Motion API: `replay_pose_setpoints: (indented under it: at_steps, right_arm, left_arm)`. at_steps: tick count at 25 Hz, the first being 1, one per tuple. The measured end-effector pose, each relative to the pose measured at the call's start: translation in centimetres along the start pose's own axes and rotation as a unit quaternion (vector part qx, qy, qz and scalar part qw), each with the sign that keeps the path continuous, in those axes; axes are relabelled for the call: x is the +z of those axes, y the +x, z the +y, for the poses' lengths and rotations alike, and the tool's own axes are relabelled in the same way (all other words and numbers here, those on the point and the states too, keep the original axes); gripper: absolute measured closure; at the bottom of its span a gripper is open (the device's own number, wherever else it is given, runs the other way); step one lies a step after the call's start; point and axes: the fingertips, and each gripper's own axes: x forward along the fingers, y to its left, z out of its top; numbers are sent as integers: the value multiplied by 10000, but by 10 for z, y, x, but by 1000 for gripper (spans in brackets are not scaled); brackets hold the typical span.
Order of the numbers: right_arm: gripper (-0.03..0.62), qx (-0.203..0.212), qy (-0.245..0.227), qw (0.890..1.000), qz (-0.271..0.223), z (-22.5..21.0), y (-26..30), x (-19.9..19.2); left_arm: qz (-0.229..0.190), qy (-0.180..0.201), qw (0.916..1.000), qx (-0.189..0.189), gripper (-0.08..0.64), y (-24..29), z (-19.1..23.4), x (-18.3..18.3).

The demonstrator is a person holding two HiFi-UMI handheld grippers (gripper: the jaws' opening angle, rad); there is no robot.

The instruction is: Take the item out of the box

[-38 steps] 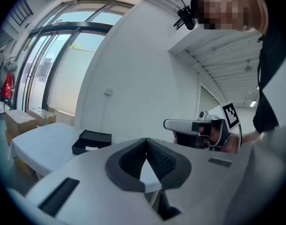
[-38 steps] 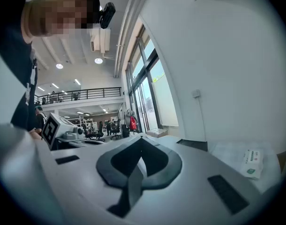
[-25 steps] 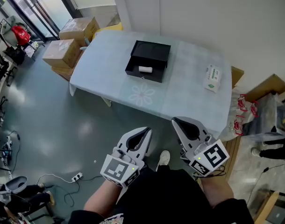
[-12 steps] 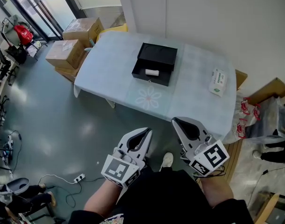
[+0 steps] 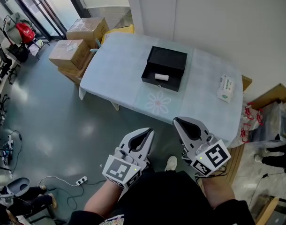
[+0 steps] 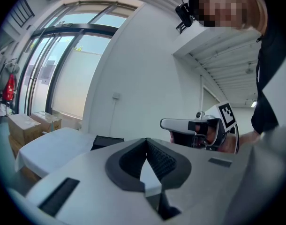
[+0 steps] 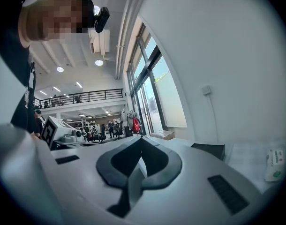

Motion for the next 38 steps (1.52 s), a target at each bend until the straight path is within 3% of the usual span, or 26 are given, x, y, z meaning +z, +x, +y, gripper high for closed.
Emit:
replay_pose_setpoints:
  at_steps: [17, 24, 38]
  right_arm:
    - [583, -119, -63, 9998, 151, 32, 114, -10]
    - [583, -144, -85, 9997, 155, 48, 164, -17]
    - [583, -139, -214, 9993, 283, 43, 200, -24]
  left_arm:
    - [22, -230, 9993, -298, 552, -25, 99, 6]
    - [41, -133, 9984, -540, 552, -32, 135, 7]
    - [30, -174, 9977, -650, 552, -23, 163, 6]
